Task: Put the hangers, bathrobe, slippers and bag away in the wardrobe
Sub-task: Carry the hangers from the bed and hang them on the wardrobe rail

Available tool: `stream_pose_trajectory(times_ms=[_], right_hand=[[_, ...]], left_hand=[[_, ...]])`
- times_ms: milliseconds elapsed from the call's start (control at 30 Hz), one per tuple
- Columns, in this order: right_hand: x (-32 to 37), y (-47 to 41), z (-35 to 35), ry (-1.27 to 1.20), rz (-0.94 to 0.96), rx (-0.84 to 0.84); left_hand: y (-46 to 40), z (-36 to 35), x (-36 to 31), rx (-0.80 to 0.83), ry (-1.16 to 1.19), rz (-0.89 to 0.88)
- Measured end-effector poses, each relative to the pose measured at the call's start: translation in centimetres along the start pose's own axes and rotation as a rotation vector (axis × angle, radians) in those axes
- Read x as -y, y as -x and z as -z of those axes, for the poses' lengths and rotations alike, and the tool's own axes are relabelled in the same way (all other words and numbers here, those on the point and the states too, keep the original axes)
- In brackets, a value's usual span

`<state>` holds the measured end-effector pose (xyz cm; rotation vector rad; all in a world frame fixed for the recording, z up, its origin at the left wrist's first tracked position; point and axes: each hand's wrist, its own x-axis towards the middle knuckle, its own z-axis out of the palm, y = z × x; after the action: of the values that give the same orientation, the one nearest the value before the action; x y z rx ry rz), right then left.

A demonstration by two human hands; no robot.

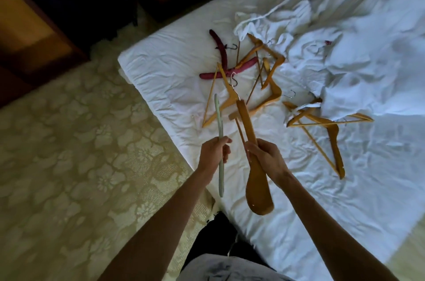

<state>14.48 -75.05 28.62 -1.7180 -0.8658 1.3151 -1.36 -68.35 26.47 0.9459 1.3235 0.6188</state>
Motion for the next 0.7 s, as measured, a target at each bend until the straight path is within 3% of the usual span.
stream_pose_trajectory(times_ms=[333, 700], right_hand=[[8.7, 3.3, -7.1, -0.019, 0.245, 0.274], [18.0, 2.0, -25.7, 0.057, 0.314, 0.545]], left_hand=[[8.6, 9.6, -2.8, -0.243, 0.183, -0.300], [11.8, 26.9, -8.1, -0.589, 0.234, -0.395]])
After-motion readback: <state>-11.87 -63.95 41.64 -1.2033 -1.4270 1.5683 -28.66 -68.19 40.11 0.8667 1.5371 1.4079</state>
